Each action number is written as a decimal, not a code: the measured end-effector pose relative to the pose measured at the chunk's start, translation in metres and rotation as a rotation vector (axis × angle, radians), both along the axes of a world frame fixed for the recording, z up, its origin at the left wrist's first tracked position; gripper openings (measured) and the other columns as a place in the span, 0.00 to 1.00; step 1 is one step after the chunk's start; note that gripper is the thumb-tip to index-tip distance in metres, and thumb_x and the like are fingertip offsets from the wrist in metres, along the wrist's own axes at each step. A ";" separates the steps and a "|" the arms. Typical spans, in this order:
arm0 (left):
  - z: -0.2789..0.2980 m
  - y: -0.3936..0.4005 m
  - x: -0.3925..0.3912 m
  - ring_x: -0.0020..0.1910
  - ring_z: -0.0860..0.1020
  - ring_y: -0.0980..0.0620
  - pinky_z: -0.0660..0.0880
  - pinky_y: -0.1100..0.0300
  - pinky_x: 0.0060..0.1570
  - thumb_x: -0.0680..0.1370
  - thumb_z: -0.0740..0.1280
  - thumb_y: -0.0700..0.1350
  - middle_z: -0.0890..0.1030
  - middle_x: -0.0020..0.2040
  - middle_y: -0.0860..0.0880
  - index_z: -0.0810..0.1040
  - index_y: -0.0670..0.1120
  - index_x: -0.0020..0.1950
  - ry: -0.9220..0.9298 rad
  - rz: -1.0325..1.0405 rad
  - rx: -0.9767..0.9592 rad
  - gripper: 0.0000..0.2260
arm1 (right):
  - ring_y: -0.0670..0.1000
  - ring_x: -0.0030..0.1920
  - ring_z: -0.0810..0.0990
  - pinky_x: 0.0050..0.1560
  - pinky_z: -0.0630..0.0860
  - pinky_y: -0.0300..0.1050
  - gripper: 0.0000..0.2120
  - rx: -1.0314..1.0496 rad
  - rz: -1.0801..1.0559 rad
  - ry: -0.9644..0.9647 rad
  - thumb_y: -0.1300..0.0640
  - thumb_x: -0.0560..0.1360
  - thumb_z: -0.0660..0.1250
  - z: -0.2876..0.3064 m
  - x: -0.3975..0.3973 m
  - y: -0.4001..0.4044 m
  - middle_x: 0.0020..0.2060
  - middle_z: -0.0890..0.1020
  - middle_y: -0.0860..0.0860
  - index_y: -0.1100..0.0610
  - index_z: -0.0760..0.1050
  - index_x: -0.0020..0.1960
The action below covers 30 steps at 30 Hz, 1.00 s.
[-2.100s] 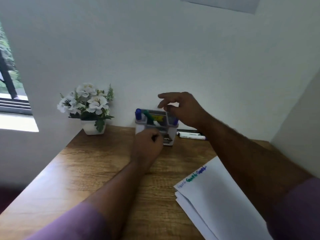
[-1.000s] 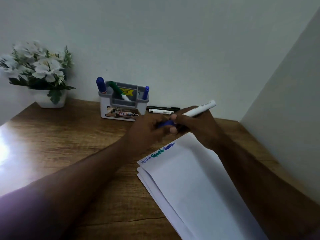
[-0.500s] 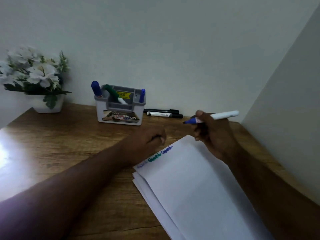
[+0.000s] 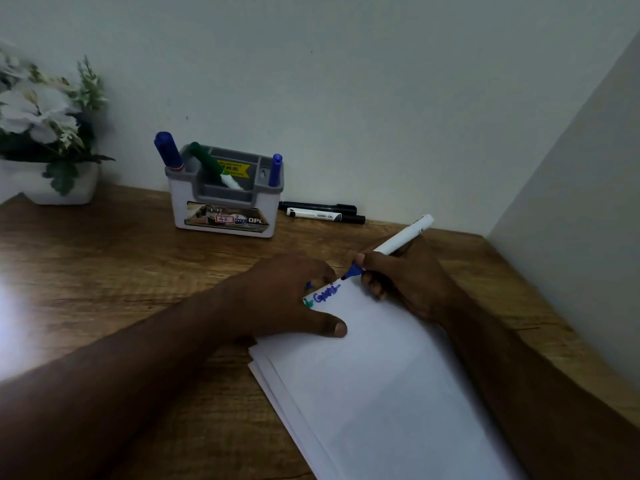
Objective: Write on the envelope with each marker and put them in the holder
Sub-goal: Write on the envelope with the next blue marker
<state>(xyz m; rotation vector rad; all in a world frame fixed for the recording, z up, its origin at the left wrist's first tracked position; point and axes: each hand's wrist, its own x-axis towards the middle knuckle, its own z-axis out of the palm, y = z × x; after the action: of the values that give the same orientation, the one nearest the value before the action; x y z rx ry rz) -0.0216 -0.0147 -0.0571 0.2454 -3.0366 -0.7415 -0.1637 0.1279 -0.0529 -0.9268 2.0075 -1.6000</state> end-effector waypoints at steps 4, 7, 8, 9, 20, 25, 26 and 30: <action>-0.002 -0.001 -0.002 0.50 0.68 0.59 0.67 0.67 0.43 0.67 0.69 0.66 0.73 0.65 0.54 0.66 0.57 0.71 0.002 0.000 0.001 0.34 | 0.53 0.23 0.77 0.23 0.76 0.43 0.06 -0.012 -0.010 0.052 0.62 0.72 0.73 -0.002 0.003 0.001 0.26 0.81 0.57 0.63 0.80 0.37; -0.001 -0.001 -0.002 0.49 0.68 0.59 0.68 0.66 0.45 0.67 0.69 0.66 0.73 0.64 0.54 0.66 0.57 0.71 0.002 0.005 -0.010 0.35 | 0.52 0.23 0.77 0.23 0.76 0.42 0.06 -0.003 -0.004 0.070 0.62 0.72 0.72 -0.003 0.005 0.002 0.25 0.81 0.56 0.62 0.80 0.37; -0.001 -0.001 -0.002 0.49 0.68 0.59 0.68 0.66 0.45 0.67 0.69 0.66 0.73 0.64 0.54 0.66 0.57 0.71 0.002 0.007 -0.014 0.35 | 0.52 0.23 0.77 0.23 0.76 0.42 0.06 -0.002 -0.003 0.071 0.62 0.72 0.72 -0.003 0.005 0.002 0.25 0.81 0.56 0.62 0.80 0.37; -0.001 -0.001 -0.002 0.48 0.68 0.59 0.68 0.66 0.43 0.67 0.69 0.66 0.73 0.64 0.54 0.66 0.57 0.71 0.004 0.006 -0.019 0.35 | 0.52 0.23 0.77 0.23 0.76 0.42 0.06 -0.002 -0.003 0.071 0.62 0.72 0.72 -0.003 0.005 0.002 0.26 0.81 0.56 0.62 0.80 0.37; -0.003 -0.002 -0.004 0.49 0.69 0.58 0.70 0.65 0.45 0.67 0.68 0.67 0.74 0.63 0.54 0.67 0.57 0.70 -0.014 0.012 -0.019 0.34 | 0.52 0.23 0.77 0.23 0.75 0.41 0.07 0.046 -0.016 0.070 0.63 0.72 0.73 -0.004 0.002 -0.001 0.25 0.81 0.58 0.67 0.80 0.40; -0.002 -0.002 -0.003 0.49 0.69 0.58 0.69 0.64 0.46 0.67 0.68 0.66 0.74 0.63 0.54 0.67 0.55 0.70 -0.013 0.007 -0.025 0.34 | 0.51 0.23 0.77 0.24 0.74 0.41 0.08 0.052 -0.011 0.088 0.61 0.72 0.73 -0.006 0.002 0.000 0.26 0.81 0.56 0.68 0.80 0.42; -0.002 -0.002 -0.003 0.49 0.69 0.58 0.68 0.64 0.46 0.67 0.68 0.66 0.74 0.63 0.53 0.67 0.55 0.70 -0.012 0.005 -0.031 0.34 | 0.51 0.23 0.77 0.24 0.74 0.41 0.08 0.057 -0.012 0.091 0.61 0.72 0.73 -0.006 0.002 0.000 0.26 0.81 0.56 0.68 0.80 0.42; 0.000 -0.001 -0.003 0.50 0.69 0.58 0.70 0.64 0.46 0.68 0.68 0.66 0.74 0.63 0.53 0.68 0.55 0.70 -0.018 0.003 -0.037 0.33 | 0.51 0.23 0.77 0.24 0.74 0.42 0.09 0.064 -0.047 0.101 0.60 0.72 0.73 -0.005 0.002 -0.001 0.25 0.80 0.56 0.67 0.80 0.41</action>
<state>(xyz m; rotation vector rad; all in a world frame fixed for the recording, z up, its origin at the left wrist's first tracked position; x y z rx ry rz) -0.0244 -0.0155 -0.0574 0.2575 -3.0624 -0.6856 -0.1621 0.1265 -0.0584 -0.9613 2.1510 -1.5312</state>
